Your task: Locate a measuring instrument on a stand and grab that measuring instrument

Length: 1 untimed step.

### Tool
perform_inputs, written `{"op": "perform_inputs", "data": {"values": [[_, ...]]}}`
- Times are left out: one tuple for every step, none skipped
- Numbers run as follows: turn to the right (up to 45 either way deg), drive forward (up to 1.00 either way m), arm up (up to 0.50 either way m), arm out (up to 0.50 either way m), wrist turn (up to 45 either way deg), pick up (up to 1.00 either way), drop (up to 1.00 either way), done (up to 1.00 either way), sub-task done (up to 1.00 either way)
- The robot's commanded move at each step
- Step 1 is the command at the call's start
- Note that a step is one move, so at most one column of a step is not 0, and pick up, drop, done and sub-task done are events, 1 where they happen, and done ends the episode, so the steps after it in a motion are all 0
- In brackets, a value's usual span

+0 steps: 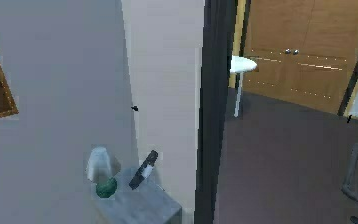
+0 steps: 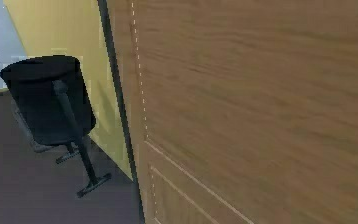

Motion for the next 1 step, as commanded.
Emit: {"op": "perform_inputs", "data": {"values": [[0.0, 0.20, 0.00, 0.00, 0.0, 0.00, 0.00, 0.00, 0.00]]}}
